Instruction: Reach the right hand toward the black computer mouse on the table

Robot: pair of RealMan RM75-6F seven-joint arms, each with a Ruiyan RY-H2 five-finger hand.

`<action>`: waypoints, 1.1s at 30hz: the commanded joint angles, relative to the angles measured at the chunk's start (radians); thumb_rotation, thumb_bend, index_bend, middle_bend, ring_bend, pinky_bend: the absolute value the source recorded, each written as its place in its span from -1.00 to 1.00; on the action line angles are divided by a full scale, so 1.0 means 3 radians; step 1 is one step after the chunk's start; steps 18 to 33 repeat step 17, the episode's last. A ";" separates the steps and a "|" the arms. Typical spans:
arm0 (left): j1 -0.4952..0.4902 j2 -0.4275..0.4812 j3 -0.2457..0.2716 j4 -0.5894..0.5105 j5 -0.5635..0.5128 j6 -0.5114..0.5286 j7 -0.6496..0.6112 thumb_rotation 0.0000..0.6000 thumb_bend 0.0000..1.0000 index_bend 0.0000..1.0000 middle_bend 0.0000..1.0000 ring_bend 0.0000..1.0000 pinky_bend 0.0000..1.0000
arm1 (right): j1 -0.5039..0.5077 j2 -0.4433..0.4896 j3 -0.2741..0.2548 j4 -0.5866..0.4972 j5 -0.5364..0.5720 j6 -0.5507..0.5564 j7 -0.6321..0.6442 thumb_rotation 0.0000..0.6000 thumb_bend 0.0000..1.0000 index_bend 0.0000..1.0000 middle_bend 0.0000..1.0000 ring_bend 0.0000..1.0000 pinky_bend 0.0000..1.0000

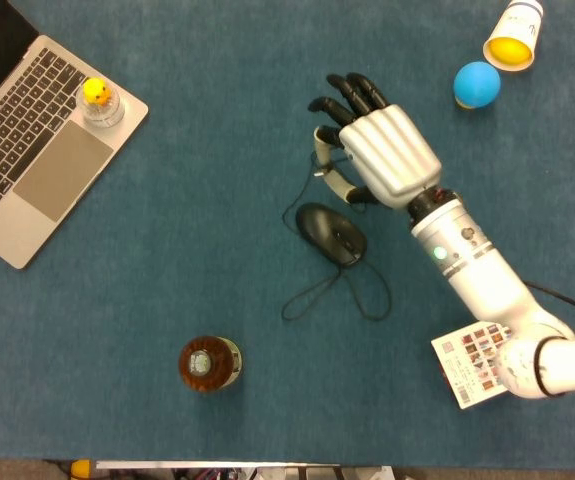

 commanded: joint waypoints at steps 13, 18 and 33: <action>0.0008 0.0013 0.0009 -0.0015 0.0004 0.0011 0.0003 1.00 -0.71 -0.45 -0.62 -0.68 -0.81 | -0.0044 0.0127 0.0158 -0.0312 -0.0175 0.0135 0.0476 1.00 -0.28 0.21 -0.50 -0.95 -0.84; 0.0007 0.0011 0.0007 -0.0015 -0.0001 0.0008 0.0005 1.00 -0.71 -0.45 -0.62 -0.68 -0.81 | -0.0037 0.0126 0.0139 -0.0312 -0.0188 0.0143 0.0482 1.00 -0.28 0.21 -0.50 -0.95 -0.84; 0.0007 0.0011 0.0007 -0.0015 -0.0001 0.0008 0.0005 1.00 -0.71 -0.45 -0.62 -0.68 -0.81 | -0.0037 0.0126 0.0139 -0.0312 -0.0188 0.0143 0.0482 1.00 -0.28 0.21 -0.50 -0.95 -0.84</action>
